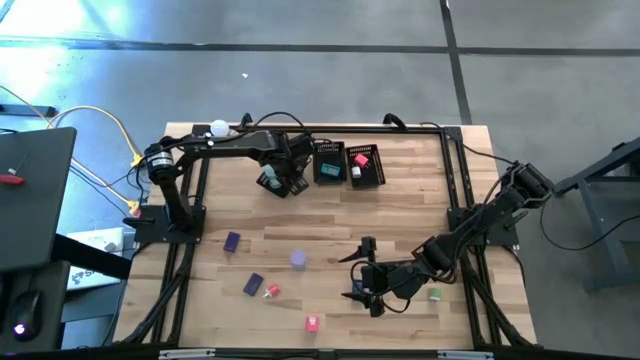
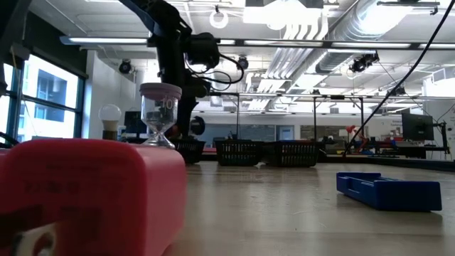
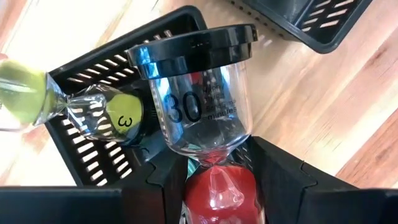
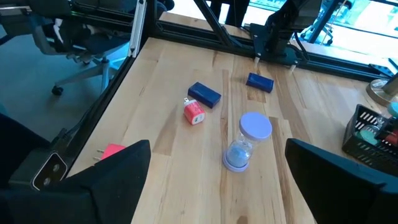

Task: Pick & Place Office items
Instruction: Put the red and black hourglass into the left black bin

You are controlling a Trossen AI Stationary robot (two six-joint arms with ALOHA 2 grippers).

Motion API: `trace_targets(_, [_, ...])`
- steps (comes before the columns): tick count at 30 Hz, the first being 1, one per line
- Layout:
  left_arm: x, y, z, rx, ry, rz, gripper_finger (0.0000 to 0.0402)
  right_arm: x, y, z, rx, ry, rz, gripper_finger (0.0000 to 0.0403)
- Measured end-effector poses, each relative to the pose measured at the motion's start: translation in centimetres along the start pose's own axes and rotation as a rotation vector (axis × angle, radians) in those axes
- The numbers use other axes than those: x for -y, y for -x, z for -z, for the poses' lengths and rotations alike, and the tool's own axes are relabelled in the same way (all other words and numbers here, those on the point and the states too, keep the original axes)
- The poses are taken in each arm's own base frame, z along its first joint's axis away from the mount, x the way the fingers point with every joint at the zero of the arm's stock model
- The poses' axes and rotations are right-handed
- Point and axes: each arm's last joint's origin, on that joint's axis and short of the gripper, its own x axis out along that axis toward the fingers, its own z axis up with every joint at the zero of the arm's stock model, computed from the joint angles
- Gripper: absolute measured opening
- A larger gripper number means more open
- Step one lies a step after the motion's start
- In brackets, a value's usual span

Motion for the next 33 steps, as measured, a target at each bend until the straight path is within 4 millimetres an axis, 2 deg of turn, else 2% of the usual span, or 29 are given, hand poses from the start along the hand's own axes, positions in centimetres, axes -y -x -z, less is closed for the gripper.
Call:
trace_targets(6, [0.0,1.1,-0.1,0.045,0.002,0.007,0.0154,0.0,0.0,0.0,-0.001,0.0,0.0,0.0364])
trace_targets(13, [0.1,4.2,0.2,0.144,-0.006,0.016,0.0154,0.0,0.0,0.0,-0.002,0.001,0.0,0.0364])
trace_targets(22, [2.8,7.5,0.4,0.366,-0.091,0.072,0.0154,0.0,0.0,0.1,-0.008,-0.021,0.0,0.0364])
trace_targets(28, [4.1,7.1,1.4,0.394,-0.14,-0.006,0.0154,-0.7,0.4,0.2,-0.009,-0.023,-0.02,0.0364])
trace_targets(33, [4.1,5.3,2.5,0.377,-0.146,-0.048,0.0154,-1.3,0.7,0.3,-0.007,-0.02,-0.038,0.0364])
